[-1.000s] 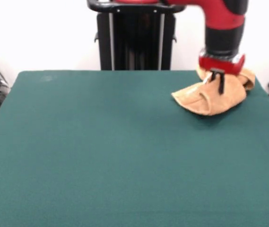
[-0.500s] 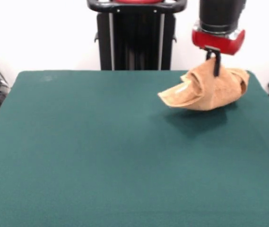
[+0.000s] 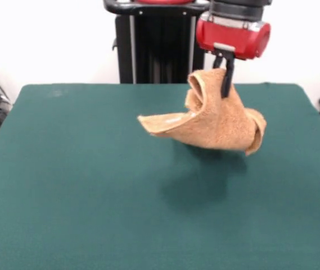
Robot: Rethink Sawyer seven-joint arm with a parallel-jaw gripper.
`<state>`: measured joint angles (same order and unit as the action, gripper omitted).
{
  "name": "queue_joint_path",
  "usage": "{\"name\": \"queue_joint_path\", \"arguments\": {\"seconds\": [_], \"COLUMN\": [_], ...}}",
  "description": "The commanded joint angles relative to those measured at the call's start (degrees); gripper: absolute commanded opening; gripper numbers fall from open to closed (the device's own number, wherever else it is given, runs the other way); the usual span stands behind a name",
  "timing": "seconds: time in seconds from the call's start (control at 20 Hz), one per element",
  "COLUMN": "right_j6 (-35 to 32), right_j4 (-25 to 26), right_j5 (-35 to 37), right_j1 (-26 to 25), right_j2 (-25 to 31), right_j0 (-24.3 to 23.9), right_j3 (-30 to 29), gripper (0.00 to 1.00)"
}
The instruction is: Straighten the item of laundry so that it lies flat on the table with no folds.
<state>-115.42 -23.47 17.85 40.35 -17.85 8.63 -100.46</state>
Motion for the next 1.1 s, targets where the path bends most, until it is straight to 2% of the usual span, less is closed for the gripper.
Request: {"name": "queue_joint_path", "arguments": {"seconds": [0.05, 0.15, 0.2, 0.3, 0.35, 0.45, 0.5, 0.65, 0.8, 0.9, 1.0, 1.1], "right_j6": [-9.7, -11.3, -11.5, -12.6, -14.1, -17.9, -19.4, -21.8, -21.9, -20.0, -18.1, -16.8], "right_j4": [0.4, 1.8, 2.6, 3.8, 3.9, 2.6, 1.1, -4.6, -10.7, -10.4, -9.7, -7.5], "right_j5": [10.8, 15.7, 15.3, 10.5, 5.8, -3.6, -8.7, -22.4, -26.6, -23.5, -20.2, -21.3], "right_j1": [1.1, -1.0, -2.4, -5.6, -7.9, -13.4, -15.8, -22.8, -28.3, -27.3, -24.8, -22.3], "right_j2": [-2.0, -7.0, -10.4, -18.4, -23.6, -32.6, -34.7, -35.6, -36.6, -33.1, -27.3, -21.2], "right_j0": [0.3, 2.2, 3.5, 7.2, 9.8, 14.4, 15.8, 17.6, 19.3, 17.9, 15.3, 12.2], "right_j3": [16.2, 22.0, 24.4, 26.8, 26.5, 23.4, 20.5, 13.7, 11.5, 11.3, 10.1, 8.0], "gripper": [0.0, 0.0, 0.0, 0.0, 0.0, 0.0, 0.0, 0.0, 0.0, 0.0, 0.0, 0.0]}}
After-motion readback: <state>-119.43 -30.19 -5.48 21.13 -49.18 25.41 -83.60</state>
